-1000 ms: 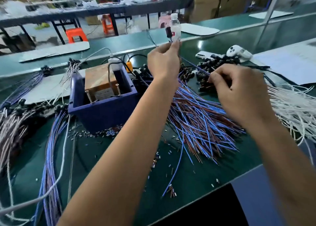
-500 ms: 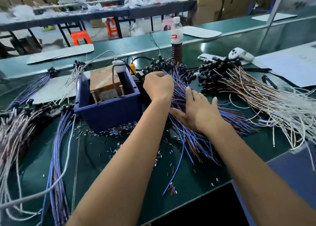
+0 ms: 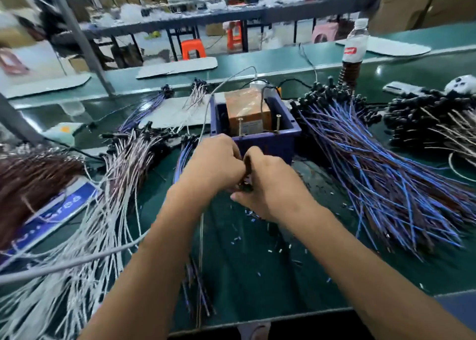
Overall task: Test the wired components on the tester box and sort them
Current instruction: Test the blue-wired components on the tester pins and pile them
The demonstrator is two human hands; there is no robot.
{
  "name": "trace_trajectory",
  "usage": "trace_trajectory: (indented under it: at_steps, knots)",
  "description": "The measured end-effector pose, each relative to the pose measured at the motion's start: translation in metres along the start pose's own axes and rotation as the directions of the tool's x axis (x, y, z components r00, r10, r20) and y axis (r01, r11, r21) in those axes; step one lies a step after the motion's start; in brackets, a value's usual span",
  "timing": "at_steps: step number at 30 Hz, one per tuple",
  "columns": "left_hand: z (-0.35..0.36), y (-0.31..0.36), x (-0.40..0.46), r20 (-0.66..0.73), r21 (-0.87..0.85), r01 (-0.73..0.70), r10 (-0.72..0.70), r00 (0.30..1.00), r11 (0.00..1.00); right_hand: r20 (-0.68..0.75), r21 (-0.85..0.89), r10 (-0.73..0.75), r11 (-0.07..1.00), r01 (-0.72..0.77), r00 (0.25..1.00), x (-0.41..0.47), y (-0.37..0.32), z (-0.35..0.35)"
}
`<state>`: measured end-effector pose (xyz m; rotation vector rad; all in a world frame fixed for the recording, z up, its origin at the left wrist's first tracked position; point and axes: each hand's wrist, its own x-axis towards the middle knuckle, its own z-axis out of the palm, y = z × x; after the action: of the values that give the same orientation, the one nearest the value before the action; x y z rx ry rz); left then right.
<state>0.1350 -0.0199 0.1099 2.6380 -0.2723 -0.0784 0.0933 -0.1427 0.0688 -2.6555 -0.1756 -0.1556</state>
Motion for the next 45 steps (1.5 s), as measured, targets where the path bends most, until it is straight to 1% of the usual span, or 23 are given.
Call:
trace_trajectory:
  at_steps: [3, 5, 7, 8, 11, 15, 17, 19, 21, 24, 27, 29, 32, 34, 39, 42, 43, 45]
  knots:
    - [-0.019, -0.048, -0.017, -0.083, 0.074, 0.169, -0.162, 0.983, 0.983, 0.166, 0.079, -0.026, 0.997, 0.013, 0.986, 0.021, -0.04, 0.04]
    - [-0.026, -0.069, -0.02, -0.17, 0.142, 0.242, -0.217, 0.961, 0.96, 0.2, 0.072, -0.038, 0.997, 0.024, 0.979, 0.035, -0.059, 0.061]
    - [-0.031, -0.088, -0.019, -0.257, 0.174, 0.292, -0.243, 0.935, 0.94, 0.221, 0.057, -0.02, 0.998, 0.008, 0.975, 0.047, -0.075, 0.078]
    - [-0.032, -0.095, -0.015, -0.278, 0.184, 0.297, -0.24, 0.93, 0.937, 0.23, 0.045, 0.001, 0.999, -0.012, 0.973, 0.052, -0.08, 0.082]
    - [-0.03, -0.106, 0.001, -0.304, 0.211, 0.265, -0.195, 0.933, 0.941, 0.253, -0.013, 0.033, 0.999, -0.031, 0.967, 0.061, -0.087, 0.091]
    - [-0.015, -0.103, 0.035, -0.296, 0.217, 0.181, -0.112, 0.949, 0.959, 0.308, -0.059, 0.029, 0.998, -0.011, 0.951, 0.063, -0.086, 0.091]
    - [-0.005, -0.099, 0.051, -0.257, 0.236, 0.144, -0.081, 0.963, 0.961, 0.343, -0.106, 0.004, 0.994, 0.034, 0.939, 0.062, -0.084, 0.09]
    - [0.004, -0.098, 0.065, -0.218, 0.261, 0.14, -0.083, 0.973, 0.955, 0.36, -0.13, -0.021, 0.989, 0.072, 0.933, 0.06, -0.081, 0.086]
    - [0.009, -0.099, 0.074, -0.21, 0.271, 0.158, -0.102, 0.972, 0.949, 0.371, -0.089, -0.048, 0.992, 0.087, 0.927, 0.06, -0.076, 0.082]
    - [0.014, -0.102, 0.079, -0.236, 0.283, 0.172, -0.105, 0.966, 0.943, 0.397, 0.004, -0.096, 0.995, 0.102, 0.913, 0.064, -0.066, 0.076]
    - [0.017, -0.106, 0.08, -0.244, 0.285, 0.188, -0.118, 0.963, 0.94, 0.425, 0.119, -0.098, 0.992, 0.052, 0.9, 0.066, -0.061, 0.071]
    - [0.017, -0.108, 0.079, -0.239, 0.281, 0.193, -0.126, 0.963, 0.94, 0.425, 0.105, -0.092, 0.993, 0.051, 0.9, 0.067, -0.062, 0.072]
    - [0.013, -0.108, 0.079, -0.226, 0.283, 0.201, -0.139, 0.964, 0.938, 0.376, 0.023, -0.071, 0.997, 0.067, 0.924, 0.067, -0.068, 0.076]
    - [0.01, -0.104, 0.079, -0.206, 0.314, 0.206, -0.146, 0.968, 0.927, 0.352, -0.006, -0.052, 0.998, 0.058, 0.934, 0.065, -0.072, 0.08]
    - [0.008, -0.097, 0.078, -0.163, 0.361, 0.189, -0.138, 0.977, 0.913, 0.351, 0.006, -0.013, 1.0, 0.012, 0.936, 0.061, -0.073, 0.08]
    - [0.006, -0.099, 0.078, -0.156, 0.304, 0.195, -0.154, 0.976, 0.933, 0.341, 0.006, -0.012, 1.0, 0.011, 0.94, 0.061, -0.073, 0.082]
    - [0.004, -0.1, 0.078, -0.166, 0.248, 0.207, -0.169, 0.972, 0.946, 0.328, 0.016, -0.002, 1.0, -0.003, 0.945, 0.062, -0.073, 0.084]
    - [-0.002, -0.101, 0.078, -0.199, 0.065, 0.221, -0.205, 0.958, 0.973, 0.284, 0.048, 0.027, 0.998, -0.042, 0.958, 0.062, -0.074, 0.086]
